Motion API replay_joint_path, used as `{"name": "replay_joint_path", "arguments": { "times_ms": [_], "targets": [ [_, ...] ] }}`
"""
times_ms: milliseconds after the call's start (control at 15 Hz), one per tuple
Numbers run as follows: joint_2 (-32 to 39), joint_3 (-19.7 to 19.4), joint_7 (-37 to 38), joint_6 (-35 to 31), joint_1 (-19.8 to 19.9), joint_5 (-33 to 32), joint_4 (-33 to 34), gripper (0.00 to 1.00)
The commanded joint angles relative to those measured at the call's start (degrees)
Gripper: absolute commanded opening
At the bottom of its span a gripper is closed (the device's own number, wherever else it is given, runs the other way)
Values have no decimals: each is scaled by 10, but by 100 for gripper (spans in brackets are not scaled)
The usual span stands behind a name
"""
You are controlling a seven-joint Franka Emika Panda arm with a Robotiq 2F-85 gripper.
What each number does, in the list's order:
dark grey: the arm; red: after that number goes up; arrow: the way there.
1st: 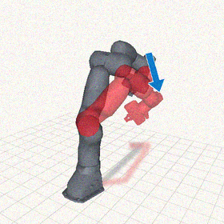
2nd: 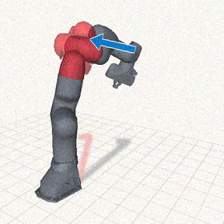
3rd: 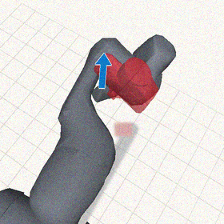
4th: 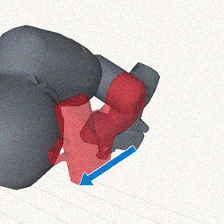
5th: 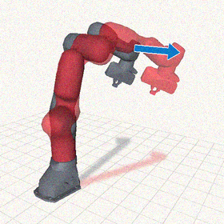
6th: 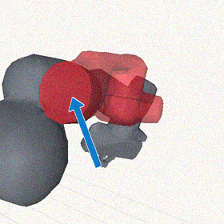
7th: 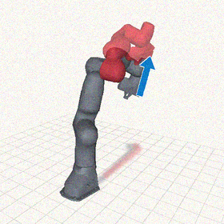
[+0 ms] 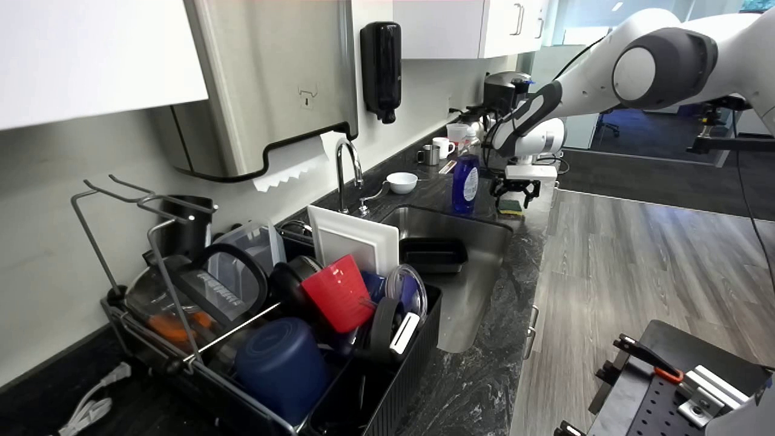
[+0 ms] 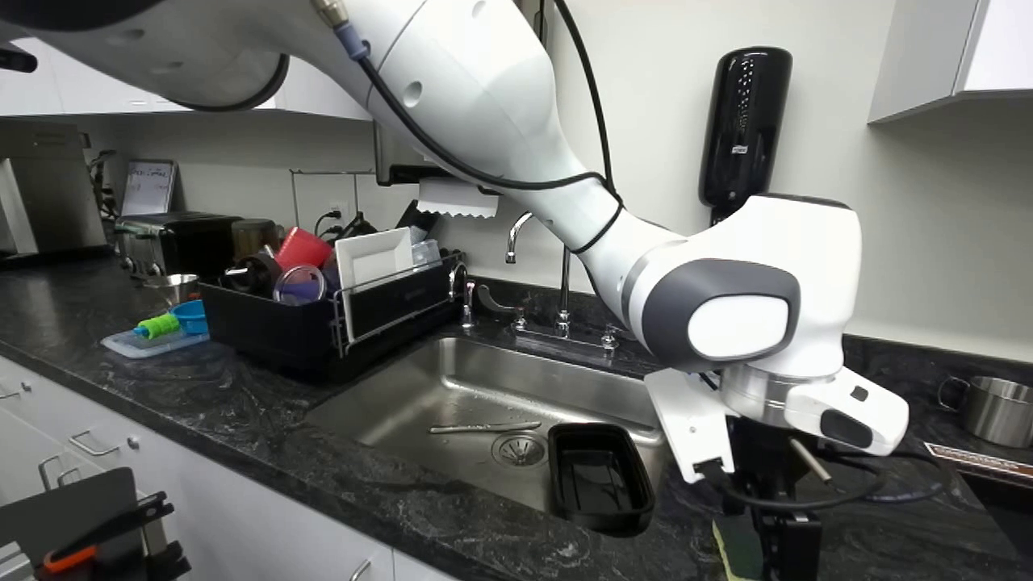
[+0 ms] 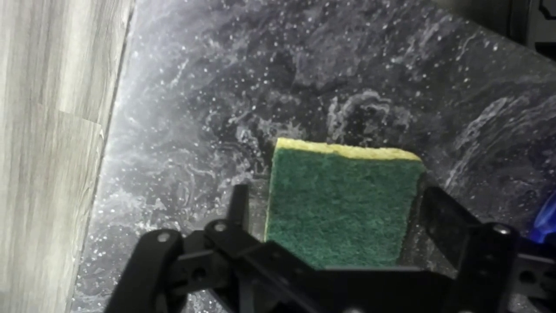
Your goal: Use the sponge to wipe the counter.
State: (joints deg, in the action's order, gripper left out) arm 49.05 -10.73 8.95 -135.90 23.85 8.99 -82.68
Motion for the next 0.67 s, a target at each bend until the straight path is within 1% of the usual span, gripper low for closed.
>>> {"name": "replay_joint_path", "arguments": {
  "times_ms": [0,67,133,200,333,400,467,600],
  "targets": [
    [9,2,-13,-5,5,9,8,100],
    [10,2,-13,-7,4,9,8,100],
    [10,2,-14,-8,4,9,7,75],
    [10,2,-15,-8,4,8,7,74],
    [11,2,-16,-9,4,8,6,60],
    [11,2,-16,-10,4,8,6,52],
    [11,2,-17,-10,4,7,7,49],
    [10,2,-18,-11,4,7,6,46]
  ]
}}
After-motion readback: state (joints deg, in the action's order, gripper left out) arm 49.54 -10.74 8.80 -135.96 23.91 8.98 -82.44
